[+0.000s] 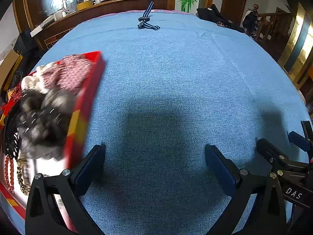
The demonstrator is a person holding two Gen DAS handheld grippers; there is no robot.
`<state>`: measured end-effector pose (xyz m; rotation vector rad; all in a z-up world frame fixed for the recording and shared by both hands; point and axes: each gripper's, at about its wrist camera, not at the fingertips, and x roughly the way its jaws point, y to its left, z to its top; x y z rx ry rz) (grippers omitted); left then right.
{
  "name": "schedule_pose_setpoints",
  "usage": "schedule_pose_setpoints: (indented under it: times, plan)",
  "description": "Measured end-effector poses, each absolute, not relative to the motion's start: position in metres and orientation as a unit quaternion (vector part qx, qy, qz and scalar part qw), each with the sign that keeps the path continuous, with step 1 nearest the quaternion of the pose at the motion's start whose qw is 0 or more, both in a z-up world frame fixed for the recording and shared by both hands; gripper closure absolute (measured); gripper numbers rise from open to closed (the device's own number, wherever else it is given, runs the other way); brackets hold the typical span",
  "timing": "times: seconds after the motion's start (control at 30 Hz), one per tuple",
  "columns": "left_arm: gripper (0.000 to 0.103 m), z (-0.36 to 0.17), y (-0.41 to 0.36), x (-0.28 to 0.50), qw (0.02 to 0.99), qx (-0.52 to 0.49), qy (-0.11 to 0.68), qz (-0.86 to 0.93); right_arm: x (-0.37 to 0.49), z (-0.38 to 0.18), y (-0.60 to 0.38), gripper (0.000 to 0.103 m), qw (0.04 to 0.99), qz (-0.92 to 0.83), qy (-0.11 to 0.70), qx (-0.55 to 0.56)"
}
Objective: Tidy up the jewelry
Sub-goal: 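Tip the red-rimmed white box to empty the jewelry, then set it down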
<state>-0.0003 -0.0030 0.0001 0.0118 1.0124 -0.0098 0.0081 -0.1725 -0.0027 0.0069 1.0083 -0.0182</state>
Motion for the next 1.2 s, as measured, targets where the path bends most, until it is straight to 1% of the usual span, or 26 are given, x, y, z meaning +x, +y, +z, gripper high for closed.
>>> schedule_pose_setpoints:
  times: [0.37, 1.2]
  plan:
    - [0.000, -0.004, 0.003, 0.000, 0.874, 0.004, 0.485, -0.006, 0.009, -0.004, -0.161, 0.000, 0.874, -0.012, 0.485, -0.001]
    - [0.000, -0.001, -0.003, 0.004, 0.874, 0.004, 0.485, -0.006, 0.009, -0.004, -0.171, 0.000, 0.875, -0.009, 0.484, 0.004]
